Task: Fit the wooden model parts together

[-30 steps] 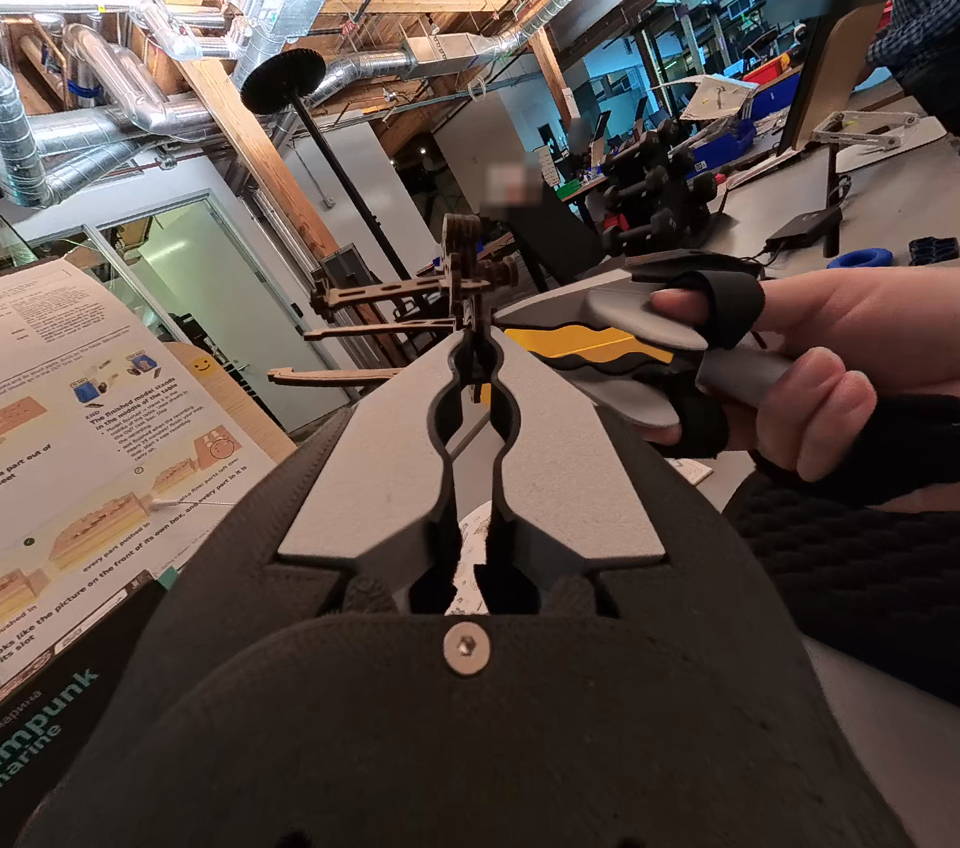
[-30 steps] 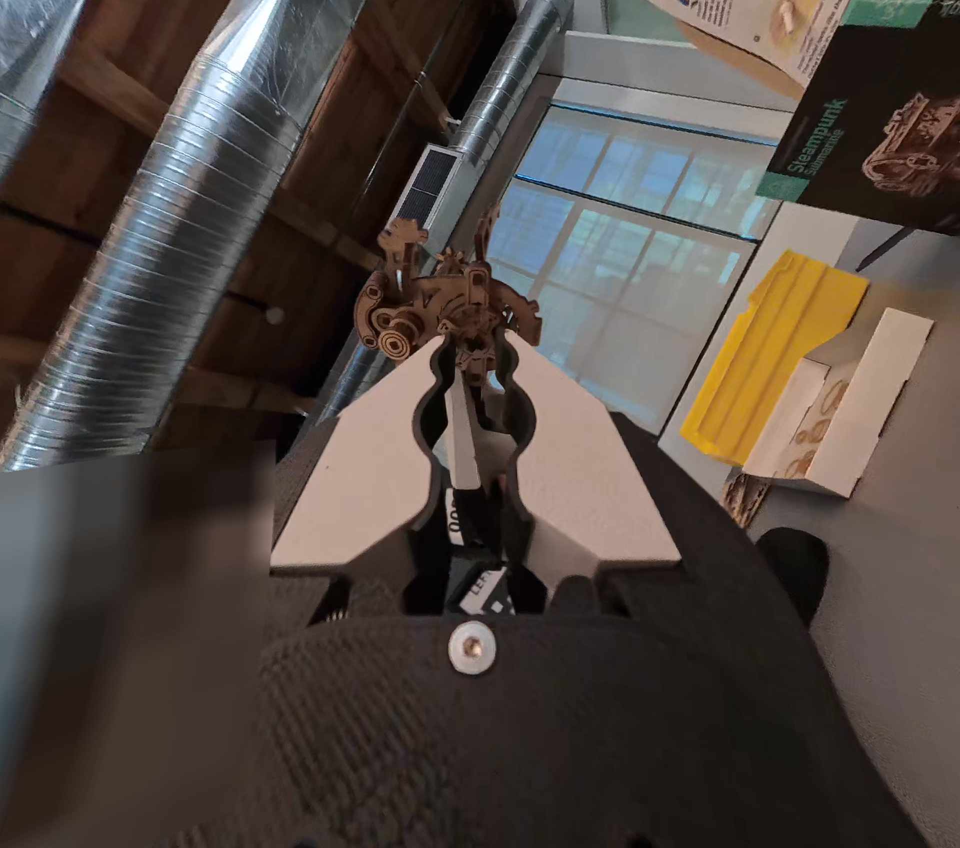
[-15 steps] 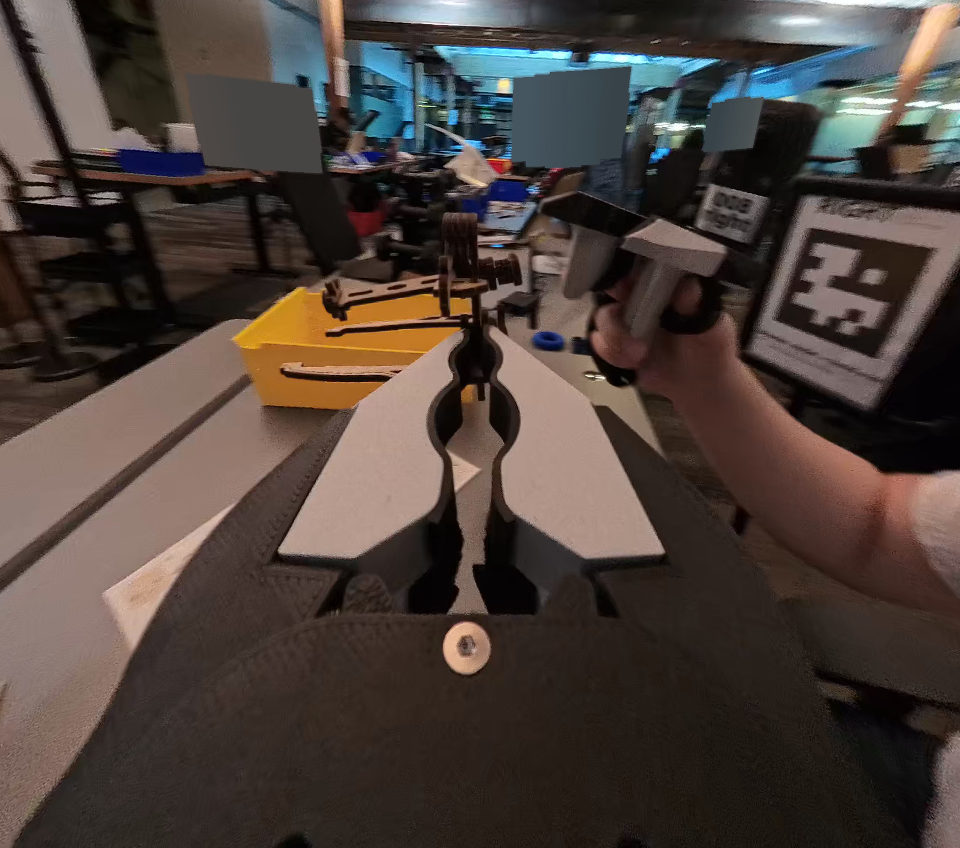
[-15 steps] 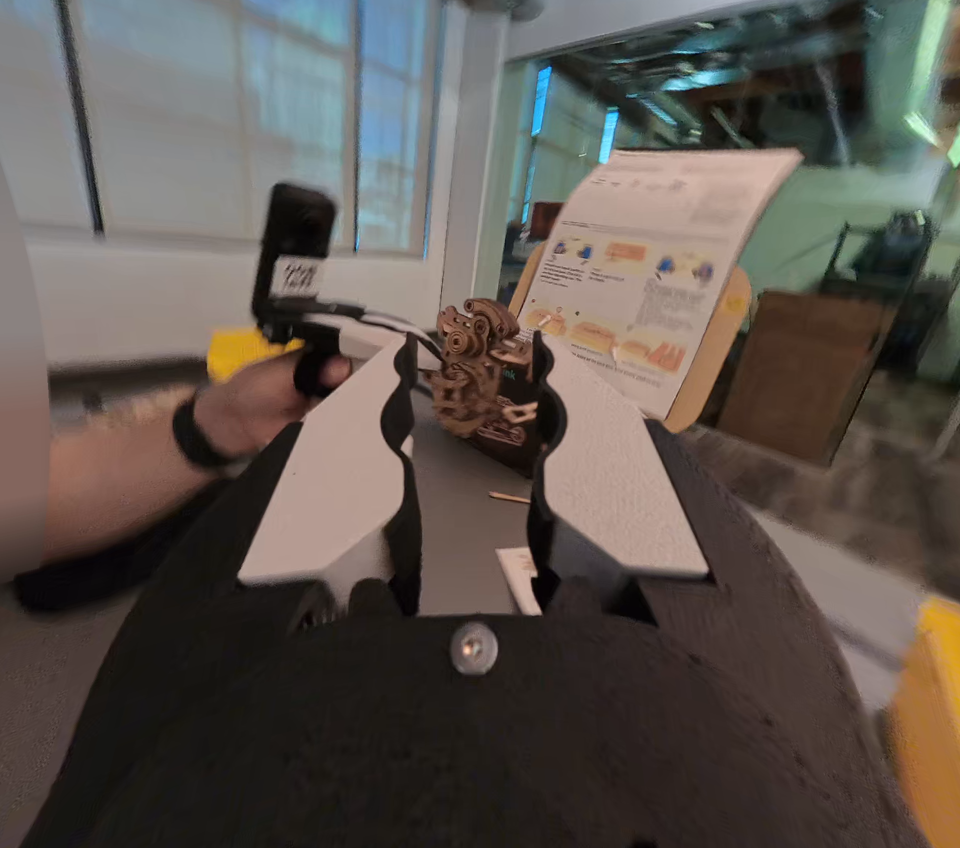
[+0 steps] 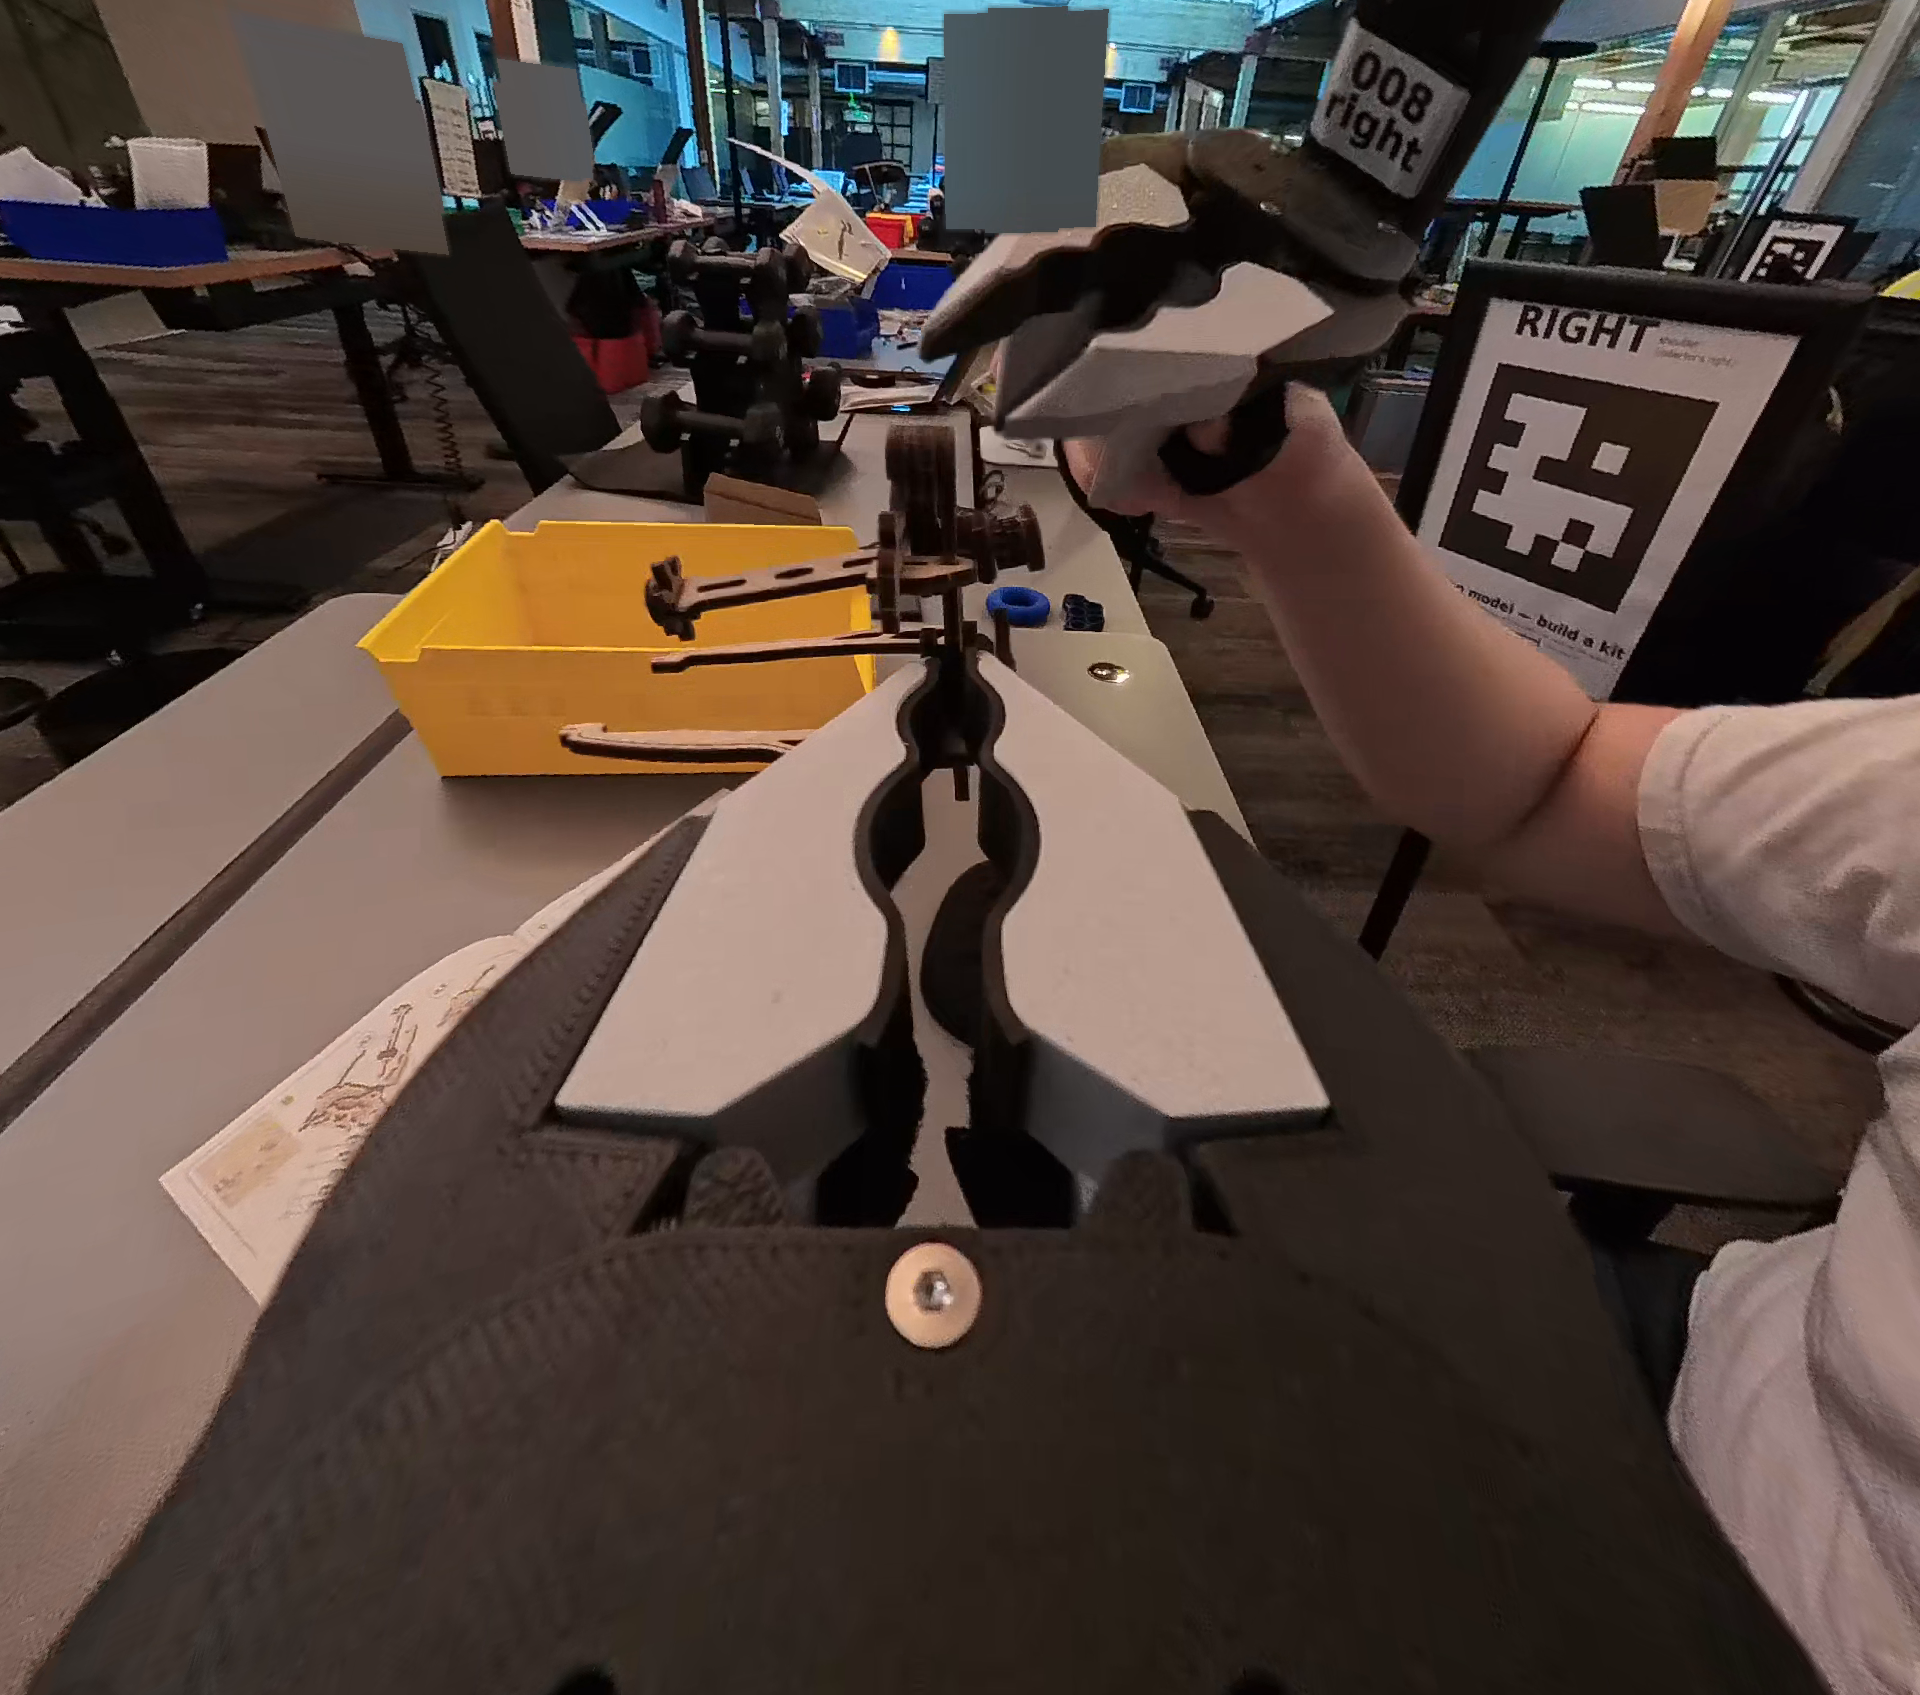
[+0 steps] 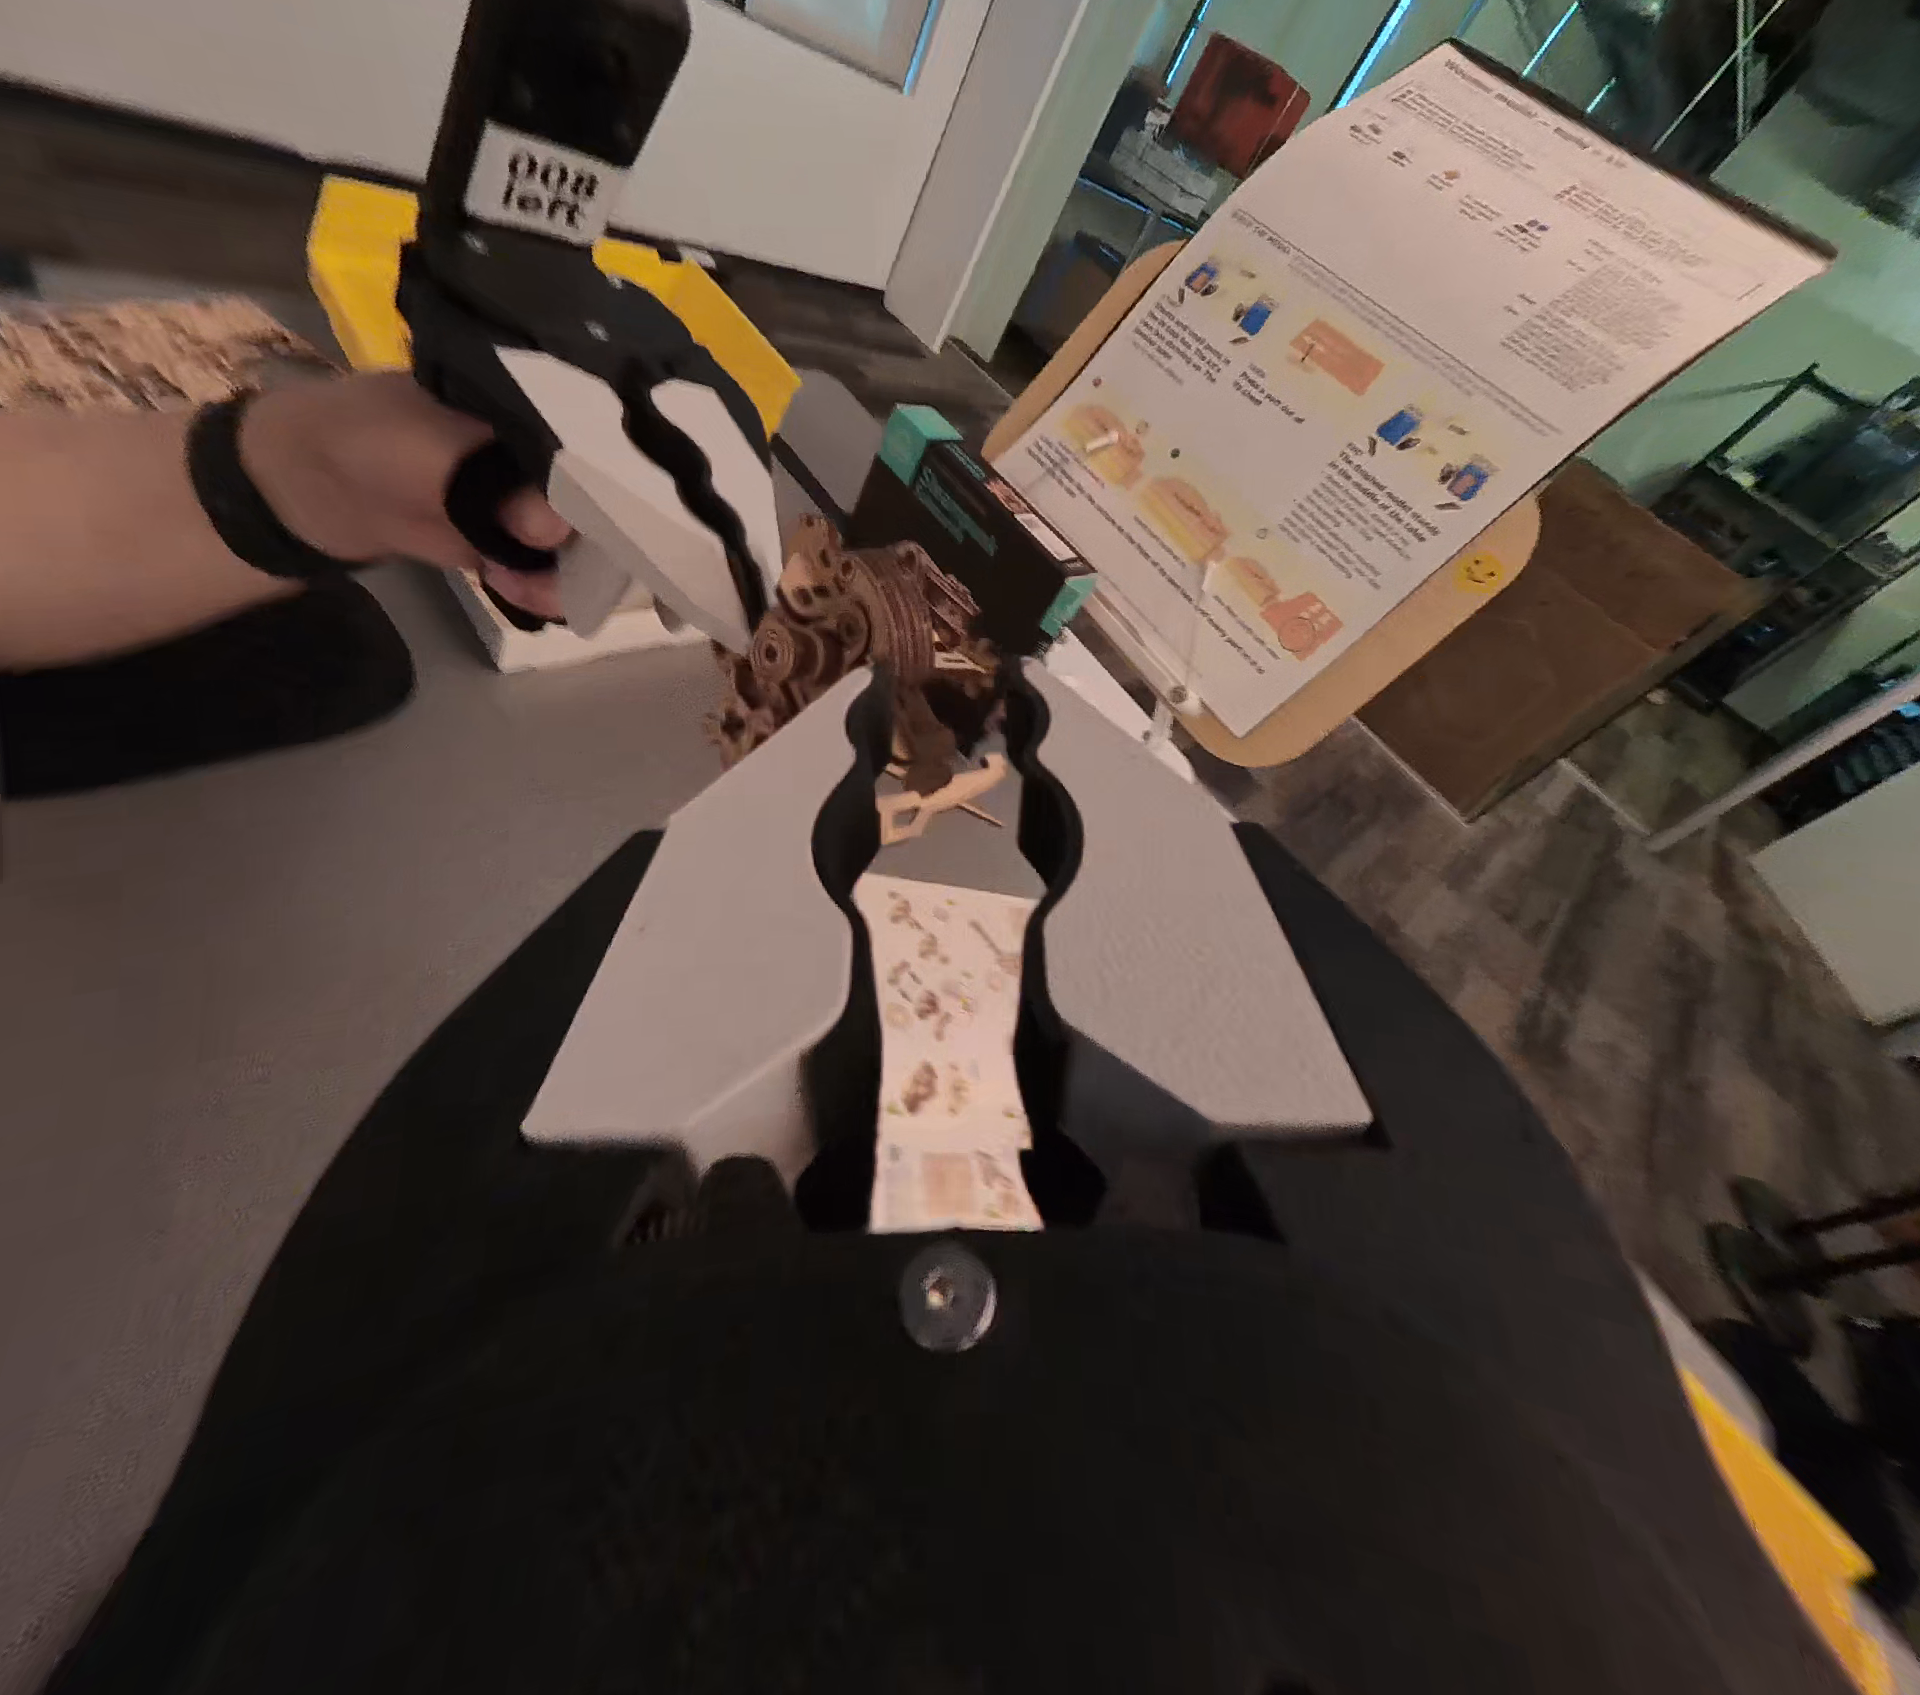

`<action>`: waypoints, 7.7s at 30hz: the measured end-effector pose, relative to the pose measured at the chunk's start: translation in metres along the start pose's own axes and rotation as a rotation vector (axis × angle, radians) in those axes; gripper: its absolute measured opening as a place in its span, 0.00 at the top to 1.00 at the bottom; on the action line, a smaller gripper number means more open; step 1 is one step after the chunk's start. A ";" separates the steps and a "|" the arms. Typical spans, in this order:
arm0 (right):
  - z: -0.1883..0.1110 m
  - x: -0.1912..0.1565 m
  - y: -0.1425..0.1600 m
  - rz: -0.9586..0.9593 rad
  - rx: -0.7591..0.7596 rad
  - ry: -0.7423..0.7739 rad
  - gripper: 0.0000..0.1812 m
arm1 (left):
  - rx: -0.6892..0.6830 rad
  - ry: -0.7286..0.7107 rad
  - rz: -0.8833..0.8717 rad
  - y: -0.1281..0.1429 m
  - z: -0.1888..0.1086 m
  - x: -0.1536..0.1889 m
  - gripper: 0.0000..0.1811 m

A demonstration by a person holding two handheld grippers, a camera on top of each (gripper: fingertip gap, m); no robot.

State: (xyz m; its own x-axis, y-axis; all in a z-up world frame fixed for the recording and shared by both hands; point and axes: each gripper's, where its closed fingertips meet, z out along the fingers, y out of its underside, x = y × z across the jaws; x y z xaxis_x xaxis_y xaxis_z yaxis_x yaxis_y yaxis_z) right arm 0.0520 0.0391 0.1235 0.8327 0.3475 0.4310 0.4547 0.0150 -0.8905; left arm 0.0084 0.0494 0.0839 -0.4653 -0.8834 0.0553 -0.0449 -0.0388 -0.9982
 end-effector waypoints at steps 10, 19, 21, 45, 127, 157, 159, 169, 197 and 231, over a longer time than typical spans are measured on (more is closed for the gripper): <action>0.005 -0.016 0.006 -0.205 -0.066 0.002 0.94 | -0.008 0.003 0.001 0.001 0.002 0.003 1.00; 0.010 -0.012 0.000 -0.326 -0.080 0.105 0.94 | -0.010 0.008 -0.014 0.002 0.003 0.004 1.00; 0.007 -0.008 -0.007 -0.376 -0.057 0.161 0.98 | -0.019 0.005 -0.017 0.004 0.004 0.003 1.00; 0.009 -0.008 0.008 -0.624 -0.183 0.258 0.91 | -0.027 0.002 -0.026 0.008 0.007 0.002 1.00; 0.029 -0.022 0.064 1.193 0.633 0.326 0.93 | 0.013 -0.290 0.105 0.019 0.023 -0.022 1.00; 0.018 -0.039 0.037 -0.623 -0.180 0.415 0.87 | 0.026 -0.065 -0.158 0.006 0.002 -0.019 1.00; 0.023 -0.038 0.044 -0.761 -0.283 0.402 0.87 | 0.009 -0.074 -0.144 0.009 0.005 -0.019 1.00; 0.035 -0.047 0.048 -0.691 -0.340 0.314 0.89 | -0.025 -0.111 -0.093 0.017 0.009 -0.021 1.00; 0.027 -0.047 0.047 -0.688 -0.305 0.345 0.93 | -0.017 -0.082 -0.061 0.015 0.012 -0.013 1.00; 0.021 -0.045 0.087 -0.678 0.074 0.556 0.93 | -0.315 -0.464 0.583 0.050 0.039 -0.010 1.00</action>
State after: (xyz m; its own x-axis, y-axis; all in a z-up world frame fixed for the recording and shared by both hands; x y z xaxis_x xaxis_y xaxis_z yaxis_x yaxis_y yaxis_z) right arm 0.0478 0.0442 0.0237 0.4331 -0.2644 0.8617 0.9013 0.1198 -0.4163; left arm 0.0454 0.0380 0.0326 -0.0798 -0.8273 -0.5561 -0.1875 0.5604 -0.8067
